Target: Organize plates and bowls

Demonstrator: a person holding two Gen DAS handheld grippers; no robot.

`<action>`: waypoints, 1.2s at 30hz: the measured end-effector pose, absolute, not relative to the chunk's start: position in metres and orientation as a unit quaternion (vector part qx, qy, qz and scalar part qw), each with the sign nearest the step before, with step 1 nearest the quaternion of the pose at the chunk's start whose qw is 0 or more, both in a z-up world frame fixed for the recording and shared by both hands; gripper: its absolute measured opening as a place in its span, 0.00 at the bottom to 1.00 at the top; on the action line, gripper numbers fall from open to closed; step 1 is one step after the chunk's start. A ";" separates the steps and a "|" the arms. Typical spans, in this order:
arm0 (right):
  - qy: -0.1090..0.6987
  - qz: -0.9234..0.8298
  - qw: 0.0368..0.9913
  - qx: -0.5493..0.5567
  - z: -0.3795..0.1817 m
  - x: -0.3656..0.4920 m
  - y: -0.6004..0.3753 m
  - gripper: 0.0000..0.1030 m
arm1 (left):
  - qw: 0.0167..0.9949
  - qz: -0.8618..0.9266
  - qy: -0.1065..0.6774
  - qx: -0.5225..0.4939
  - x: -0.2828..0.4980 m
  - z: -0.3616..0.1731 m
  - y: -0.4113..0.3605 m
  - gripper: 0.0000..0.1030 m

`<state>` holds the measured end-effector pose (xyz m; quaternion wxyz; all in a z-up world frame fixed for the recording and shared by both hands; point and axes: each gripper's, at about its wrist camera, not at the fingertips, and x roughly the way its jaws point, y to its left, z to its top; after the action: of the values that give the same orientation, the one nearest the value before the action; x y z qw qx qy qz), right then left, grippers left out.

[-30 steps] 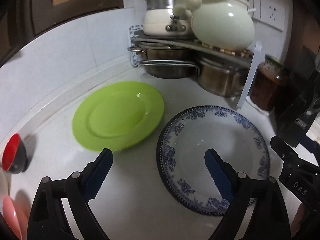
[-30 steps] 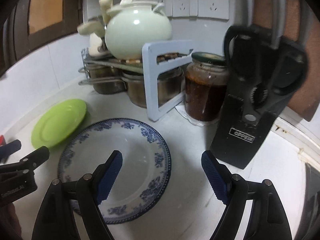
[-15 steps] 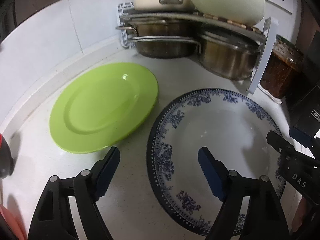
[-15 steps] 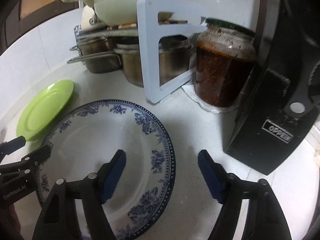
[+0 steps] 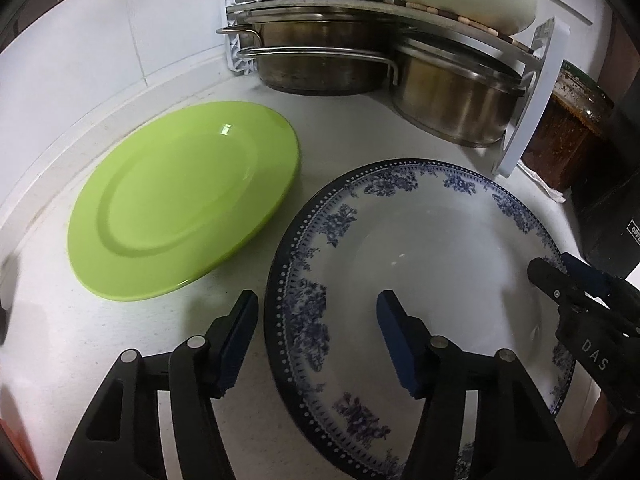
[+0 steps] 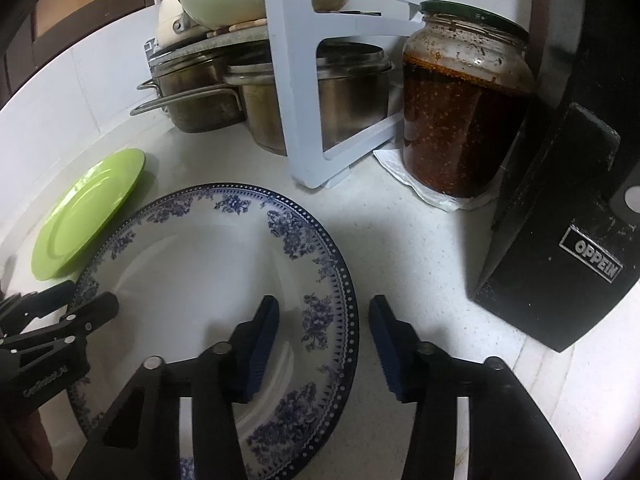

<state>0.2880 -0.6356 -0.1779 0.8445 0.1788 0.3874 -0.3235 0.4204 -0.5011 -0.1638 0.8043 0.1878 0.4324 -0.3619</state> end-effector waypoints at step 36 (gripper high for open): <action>0.353 -0.309 0.871 0.144 -0.137 0.277 -0.592 0.34 | 0.847 -0.314 0.406 0.139 0.401 -0.114 -0.436 0.42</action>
<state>0.2774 -0.5918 -0.1366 0.8715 0.1439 0.3525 -0.3091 0.4007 -0.4360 -0.1136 0.8470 0.1389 0.4061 -0.3138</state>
